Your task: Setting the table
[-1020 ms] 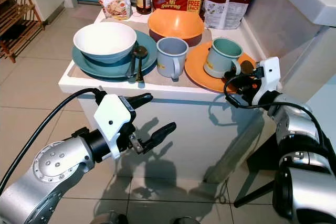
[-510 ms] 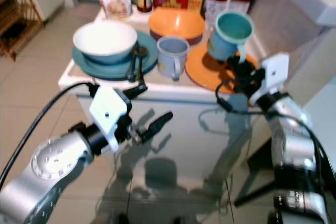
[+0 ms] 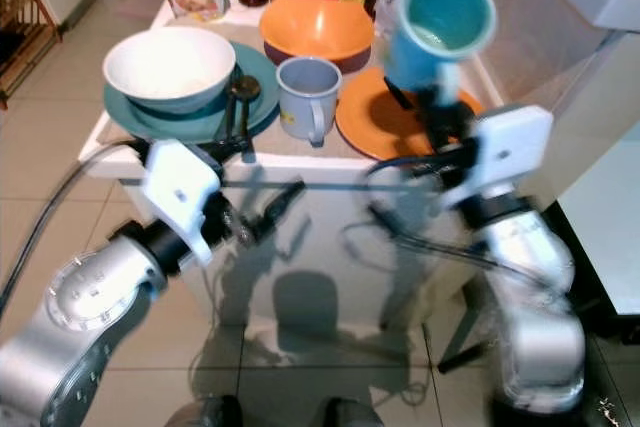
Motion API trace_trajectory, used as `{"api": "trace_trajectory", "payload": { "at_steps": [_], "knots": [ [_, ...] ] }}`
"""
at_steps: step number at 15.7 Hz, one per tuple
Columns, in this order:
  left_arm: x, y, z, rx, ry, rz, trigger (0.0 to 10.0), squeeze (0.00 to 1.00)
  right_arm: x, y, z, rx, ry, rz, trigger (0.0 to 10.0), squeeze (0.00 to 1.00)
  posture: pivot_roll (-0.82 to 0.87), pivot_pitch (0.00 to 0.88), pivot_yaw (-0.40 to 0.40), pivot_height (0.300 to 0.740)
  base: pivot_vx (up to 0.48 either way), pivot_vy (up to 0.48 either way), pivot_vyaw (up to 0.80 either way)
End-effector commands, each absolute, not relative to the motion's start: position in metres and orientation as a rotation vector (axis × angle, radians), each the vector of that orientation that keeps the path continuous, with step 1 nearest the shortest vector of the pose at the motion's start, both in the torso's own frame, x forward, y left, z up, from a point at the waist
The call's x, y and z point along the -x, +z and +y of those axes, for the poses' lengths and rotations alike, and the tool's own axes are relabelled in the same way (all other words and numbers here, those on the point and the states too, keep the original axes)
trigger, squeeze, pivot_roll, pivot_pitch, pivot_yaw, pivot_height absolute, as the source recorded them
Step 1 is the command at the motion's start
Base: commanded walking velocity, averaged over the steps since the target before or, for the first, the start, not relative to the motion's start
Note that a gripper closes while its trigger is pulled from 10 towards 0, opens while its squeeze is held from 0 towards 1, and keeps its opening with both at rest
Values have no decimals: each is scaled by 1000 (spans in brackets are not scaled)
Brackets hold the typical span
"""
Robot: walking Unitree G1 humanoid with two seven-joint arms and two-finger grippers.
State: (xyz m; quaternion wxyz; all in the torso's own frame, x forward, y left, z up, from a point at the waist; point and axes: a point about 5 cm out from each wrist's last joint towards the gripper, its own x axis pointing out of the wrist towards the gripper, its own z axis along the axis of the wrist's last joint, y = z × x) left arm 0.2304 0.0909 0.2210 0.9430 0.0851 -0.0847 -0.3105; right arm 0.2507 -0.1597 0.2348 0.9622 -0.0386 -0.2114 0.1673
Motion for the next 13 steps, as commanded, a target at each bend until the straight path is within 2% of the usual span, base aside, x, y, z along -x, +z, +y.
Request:
{"api": "trace_trajectory", "payload": {
  "at_steps": [1, 4, 13],
  "knots": [
    [-230, 224, 93, -165, -618, -190, 10000, 0, -244, 236, -148, 42, 369, -409, 10000, 0, -11, 181, -34, 740, 0, 0, 0],
    [-227, 223, 93, -163, -612, -188, 10000, 0, -236, 226, -136, 39, 419, -348, 10000, 0, -8, 192, -41, 740, 0, 0, -800],
    [-223, 227, 94, -137, -611, -219, 10000, 0, -225, 226, -129, 75, 469, -294, 10000, 0, -15, 203, -46, 740, 0, 0, -800]
  ]
}}
